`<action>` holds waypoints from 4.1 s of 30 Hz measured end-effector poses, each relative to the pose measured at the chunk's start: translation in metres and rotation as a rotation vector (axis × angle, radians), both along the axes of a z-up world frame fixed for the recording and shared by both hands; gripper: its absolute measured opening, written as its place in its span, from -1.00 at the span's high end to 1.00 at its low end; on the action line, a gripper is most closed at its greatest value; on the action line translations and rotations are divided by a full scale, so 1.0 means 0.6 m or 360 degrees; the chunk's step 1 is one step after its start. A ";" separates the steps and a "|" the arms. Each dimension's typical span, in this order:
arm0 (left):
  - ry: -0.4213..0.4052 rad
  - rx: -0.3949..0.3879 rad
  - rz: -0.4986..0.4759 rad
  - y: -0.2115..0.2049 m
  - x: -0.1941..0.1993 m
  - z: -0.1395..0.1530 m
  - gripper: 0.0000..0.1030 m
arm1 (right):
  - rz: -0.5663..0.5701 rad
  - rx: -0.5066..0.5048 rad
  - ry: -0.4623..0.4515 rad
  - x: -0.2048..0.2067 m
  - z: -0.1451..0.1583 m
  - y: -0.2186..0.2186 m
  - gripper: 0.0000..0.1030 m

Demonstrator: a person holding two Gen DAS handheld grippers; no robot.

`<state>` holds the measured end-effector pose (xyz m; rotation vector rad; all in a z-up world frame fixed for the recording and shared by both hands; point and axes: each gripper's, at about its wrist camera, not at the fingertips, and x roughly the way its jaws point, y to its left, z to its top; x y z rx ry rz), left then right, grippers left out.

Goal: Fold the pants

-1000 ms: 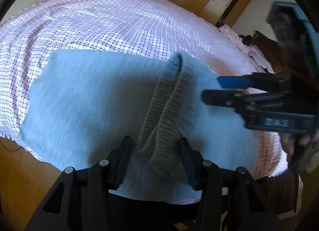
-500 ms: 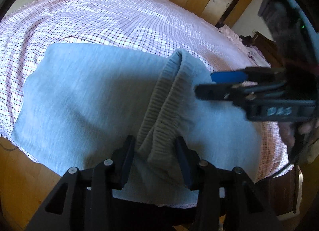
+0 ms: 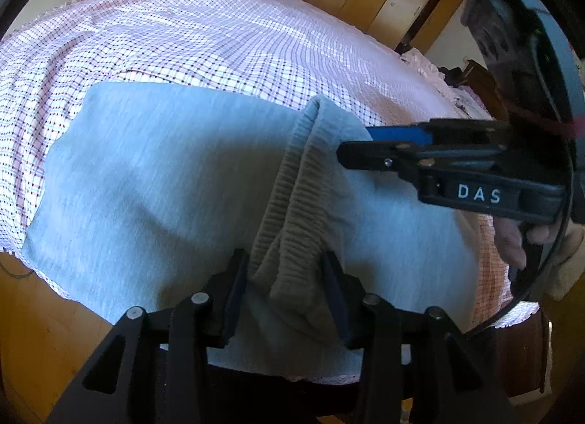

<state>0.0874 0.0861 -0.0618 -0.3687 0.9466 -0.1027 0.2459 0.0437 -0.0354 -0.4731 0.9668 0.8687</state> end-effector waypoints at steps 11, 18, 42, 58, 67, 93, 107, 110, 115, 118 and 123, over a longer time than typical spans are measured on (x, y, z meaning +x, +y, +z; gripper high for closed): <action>-0.0104 0.0028 -0.0037 -0.005 -0.035 0.048 0.60 | -0.0066 0.0133 -0.0087 -0.037 0.042 -0.027 0.84; -0.0163 0.0014 -0.0038 0.011 -0.071 0.084 0.60 | -0.0053 0.0208 -0.0124 -0.063 0.077 -0.025 0.84; -0.0188 0.0099 0.0243 0.185 -0.088 0.126 0.60 | 0.0069 0.0322 -0.0094 -0.056 0.099 0.184 0.83; 0.0003 0.0103 0.0291 0.250 -0.064 0.011 0.27 | -0.0029 0.0216 0.0097 -0.002 0.000 0.240 0.76; -0.0063 0.0151 0.0320 0.247 -0.112 0.045 0.25 | -0.0155 0.0335 0.0099 -0.010 0.055 0.177 0.65; -0.0039 0.0440 0.0180 0.193 -0.012 0.025 0.66 | -0.0897 0.0299 0.0057 0.066 -0.031 -0.105 0.70; 0.0051 0.0421 0.0215 0.188 -0.068 0.028 0.65 | -0.0795 0.0328 0.0079 -0.079 0.007 -0.166 0.55; 0.0079 0.0439 0.0254 0.193 -0.070 0.021 0.65 | -0.0819 0.0324 0.0121 -0.103 -0.004 -0.178 0.53; 0.0065 0.0424 0.0278 0.189 -0.078 0.038 0.65 | -0.0905 0.0424 0.0302 -0.128 -0.030 -0.204 0.00; 0.0041 0.0396 0.0270 0.179 -0.085 0.051 0.53 | -0.0927 0.0476 0.0410 -0.123 -0.048 -0.207 -0.07; 0.0006 0.0393 0.0189 0.146 -0.086 0.071 0.34 | -0.0972 0.0542 0.0509 -0.120 -0.077 -0.208 -0.07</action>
